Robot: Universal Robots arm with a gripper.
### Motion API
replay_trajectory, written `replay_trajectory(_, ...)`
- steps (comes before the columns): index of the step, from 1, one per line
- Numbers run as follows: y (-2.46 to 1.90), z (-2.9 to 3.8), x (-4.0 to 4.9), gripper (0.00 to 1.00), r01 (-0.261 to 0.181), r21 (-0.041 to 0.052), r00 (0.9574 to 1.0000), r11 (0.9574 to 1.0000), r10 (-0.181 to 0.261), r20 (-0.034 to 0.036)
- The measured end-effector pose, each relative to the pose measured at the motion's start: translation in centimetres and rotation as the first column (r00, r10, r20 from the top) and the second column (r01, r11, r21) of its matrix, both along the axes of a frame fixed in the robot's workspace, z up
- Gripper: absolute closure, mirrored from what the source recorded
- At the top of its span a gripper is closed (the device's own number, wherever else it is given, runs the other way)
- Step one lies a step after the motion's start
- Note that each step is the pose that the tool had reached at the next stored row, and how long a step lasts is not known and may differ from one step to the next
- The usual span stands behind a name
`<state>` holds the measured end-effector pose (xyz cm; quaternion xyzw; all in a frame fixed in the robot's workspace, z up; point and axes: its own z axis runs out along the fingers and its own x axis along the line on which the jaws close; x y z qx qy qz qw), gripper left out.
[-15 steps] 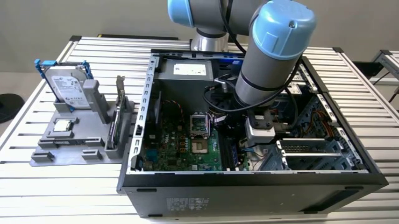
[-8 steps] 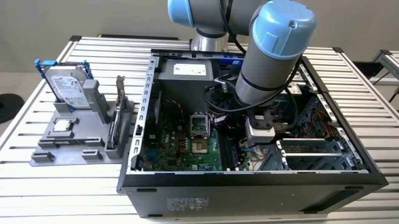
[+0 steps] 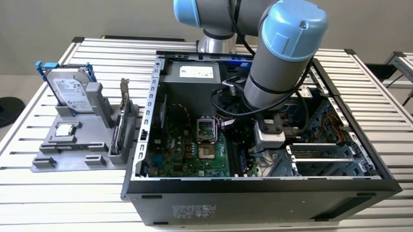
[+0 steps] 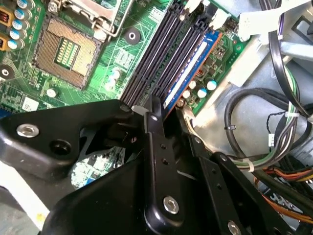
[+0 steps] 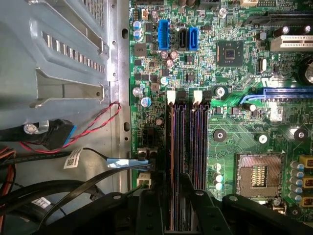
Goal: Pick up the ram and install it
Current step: 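Insert the ram into the slot, then press down the ram until it locks into place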
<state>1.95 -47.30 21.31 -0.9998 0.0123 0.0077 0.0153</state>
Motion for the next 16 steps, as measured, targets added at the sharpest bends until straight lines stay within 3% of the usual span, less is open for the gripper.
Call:
replay_trajectory(4,0.0,1.79,0.0,0.0,0.0,0.0002,1.0,1.0,0.0,-0.0002)
replay_trajectory(10,0.0,3.57,0.0,0.0,0.001,0.0007,1.0,1.0,-0.001,-0.0006)
replay_trajectory(12,-0.02,3.71,0.0,0.0,0.001,0.0015,1.0,1.0,-0.001,-0.0007)
replay_trajectory(13,-0.02,3.72,0.0,1.0,0.001,0.0016,1.0,1.0,-0.001,-0.0008)
replay_trajectory(16,-0.02,3.73,0.0,1.0,0.001,0.0023,1.0,1.0,-0.001,-0.0009)
